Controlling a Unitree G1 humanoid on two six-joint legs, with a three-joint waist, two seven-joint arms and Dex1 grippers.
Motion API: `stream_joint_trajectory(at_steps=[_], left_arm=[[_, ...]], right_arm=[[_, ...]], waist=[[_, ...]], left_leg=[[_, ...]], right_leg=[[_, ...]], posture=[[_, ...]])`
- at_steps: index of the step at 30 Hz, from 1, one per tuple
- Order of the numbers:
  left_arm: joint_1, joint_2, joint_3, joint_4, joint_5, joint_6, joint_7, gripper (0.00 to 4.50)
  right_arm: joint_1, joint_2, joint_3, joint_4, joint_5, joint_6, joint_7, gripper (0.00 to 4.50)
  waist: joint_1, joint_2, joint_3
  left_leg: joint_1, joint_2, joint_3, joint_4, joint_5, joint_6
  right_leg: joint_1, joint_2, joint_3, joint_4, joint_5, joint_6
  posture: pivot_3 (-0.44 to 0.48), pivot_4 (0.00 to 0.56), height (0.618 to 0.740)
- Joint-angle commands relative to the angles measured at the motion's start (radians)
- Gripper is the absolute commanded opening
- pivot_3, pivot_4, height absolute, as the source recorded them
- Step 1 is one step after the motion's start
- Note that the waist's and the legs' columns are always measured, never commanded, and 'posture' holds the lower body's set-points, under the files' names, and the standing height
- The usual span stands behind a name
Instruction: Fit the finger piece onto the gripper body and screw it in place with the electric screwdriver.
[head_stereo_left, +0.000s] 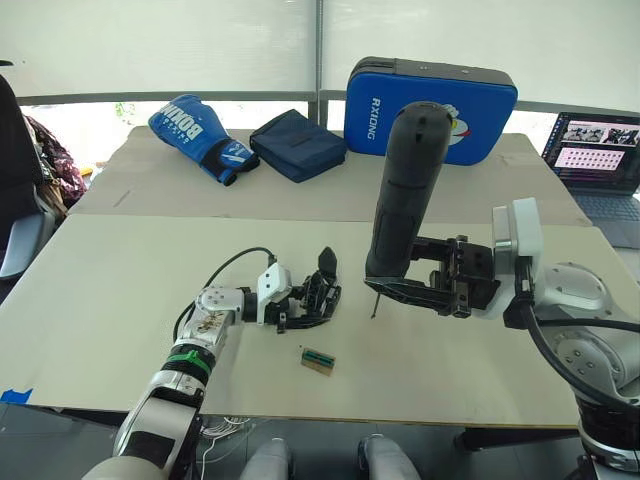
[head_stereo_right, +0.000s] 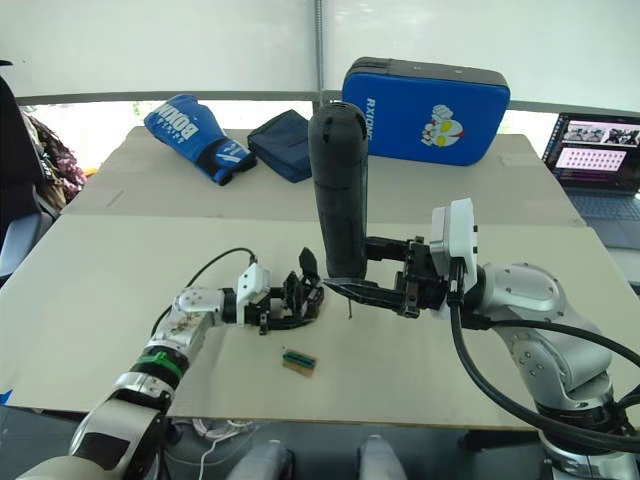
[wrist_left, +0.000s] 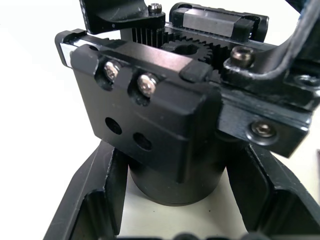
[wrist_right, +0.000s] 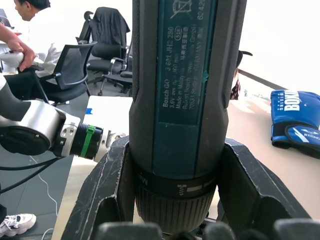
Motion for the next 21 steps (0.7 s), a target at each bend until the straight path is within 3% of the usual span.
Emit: stream_joint_trajectory(at_steps=[1,3,12,15,21], left_arm=[[0.0,-0.005,0.013,0.017,0.003,-0.016,0.001,3.72],[0.012,-0.002,0.016,0.003,0.002,-0.016,0.0,4.47],[0.125,0.023,0.047,-0.196,-0.019,0.024,0.076,4.47],[0.188,0.005,0.062,-0.33,-0.009,0.146,0.219,4.47],[0.301,-0.015,0.021,-0.559,-0.003,0.282,0.321,4.47]], right_arm=[[-0.014,-0.008,-0.048,-0.033,0.042,-0.006,0.004,1.92],[-0.013,-0.007,-0.049,-0.033,0.042,-0.004,0.006,1.92],[-0.007,-0.003,-0.05,-0.035,0.04,-0.005,0.01,1.92],[-0.002,-0.002,-0.051,-0.036,0.039,-0.007,0.012,1.92],[0.005,-0.002,-0.051,-0.041,0.041,-0.004,0.012,1.92]], waist=[[0.0,0.0,0.0],[-0.001,0.0,0.0],[-0.011,0.0,0.0],[-0.008,0.0,0.0],[-0.006,0.0,0.0]], left_leg=[[0.0,0.0,0.0,0.0,0.0,0.0],[0.0,0.0,0.0,0.0,0.0,0.0],[0.0,0.001,0.0,0.0,0.0,0.0],[0.0,0.001,0.0,0.0,0.0,0.0],[0.0,0.001,0.0,0.0,0.0,0.0]], right_leg=[[0.0,0.0,0.0,0.0,0.0,0.0],[0.0,0.0,0.0,0.0,0.0,0.0],[-0.001,0.0,0.0,0.001,0.0,0.0],[-0.001,0.0,0.0,0.001,0.0,0.0],[-0.001,0.0,0.001,0.001,0.0,0.0]], posture=[[0.0,0.15,0.74],[0.0,0.15,0.74],[0.0,0.15,0.74],[0.0,0.15,0.74],[0.0,0.15,0.74]])
